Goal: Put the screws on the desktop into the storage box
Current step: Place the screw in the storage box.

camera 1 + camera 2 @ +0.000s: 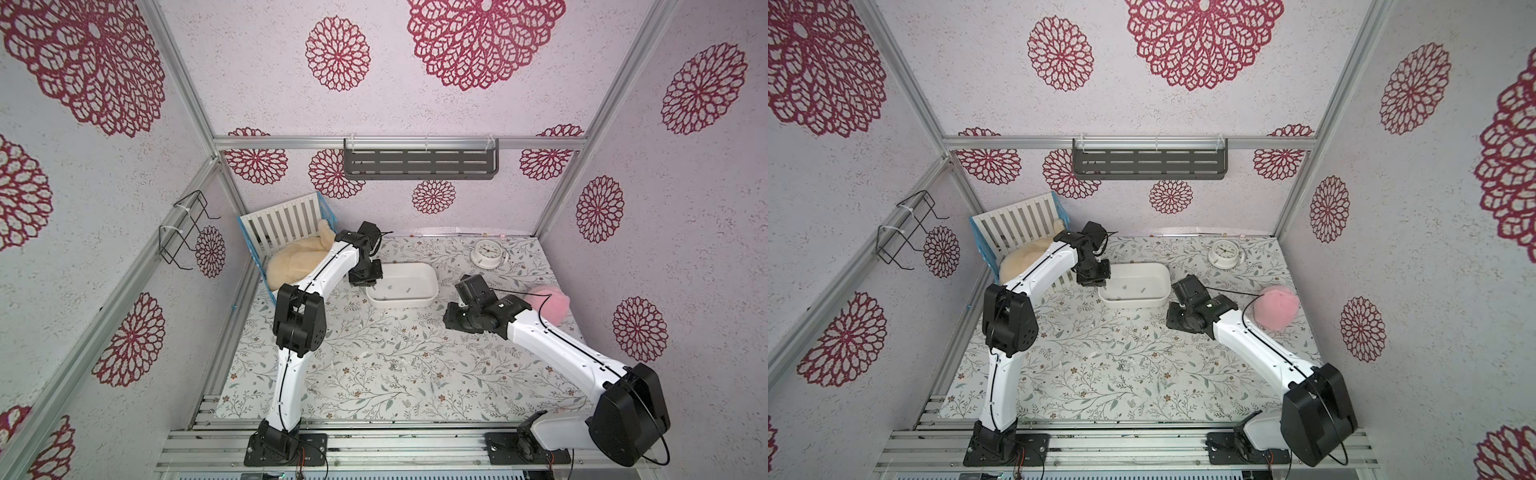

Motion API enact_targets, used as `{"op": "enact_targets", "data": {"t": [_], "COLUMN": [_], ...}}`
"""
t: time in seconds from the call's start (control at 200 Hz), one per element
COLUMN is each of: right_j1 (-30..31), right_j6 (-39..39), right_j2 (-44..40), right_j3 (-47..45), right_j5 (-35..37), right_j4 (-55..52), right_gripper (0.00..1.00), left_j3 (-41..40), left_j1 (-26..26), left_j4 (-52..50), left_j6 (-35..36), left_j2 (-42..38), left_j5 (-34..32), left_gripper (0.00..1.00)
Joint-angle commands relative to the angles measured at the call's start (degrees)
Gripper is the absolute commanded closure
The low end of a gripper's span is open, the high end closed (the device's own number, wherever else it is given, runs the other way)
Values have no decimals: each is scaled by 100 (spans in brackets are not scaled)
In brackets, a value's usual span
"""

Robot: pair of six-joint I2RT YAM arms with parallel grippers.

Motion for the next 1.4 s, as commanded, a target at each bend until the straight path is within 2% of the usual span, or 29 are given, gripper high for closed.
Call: {"op": "enact_targets", "data": {"t": [0.0,0.175,0.32,0.45,0.535,0.645,0.77,0.851,1.111,1.396], "right_j1": [-38,-77,-118,-147,-152,-151,-146,-145,-71,211], "right_j6": [-59,-106,-134,-137,-118,-86,-22,33,561,1205], "right_j2": [21,95,131,131,122,80,33,33,251,418], "right_j3": [121,109,86,51,42,33,33,25,-133,-471], "right_j5": [-33,-58,-87,-98,-96,-72,-30,-10,127,91], "right_j4": [231,279,322,340,333,306,258,213,-49,72], "right_gripper": [63,63,63,63,63,63,63,63,63,63], "left_j3": [533,1204,1390,1370,1352,1345,1202,706,-1781,-4287], "left_j1": [35,43,31,5,-14,-74,-209,-273,-281,-257], "left_j4": [-234,-386,-434,-434,-434,-425,-370,-152,542,856], "left_j6": [31,-11,-47,-21,17,111,265,233,16,-229], "left_j2": [375,1020,1287,1243,1108,796,210,-406,-2728,-4471], "left_j5": [157,290,365,348,291,264,157,79,-202,-431], "left_gripper": [95,94,92,78,65,55,52,52,51,48]}}
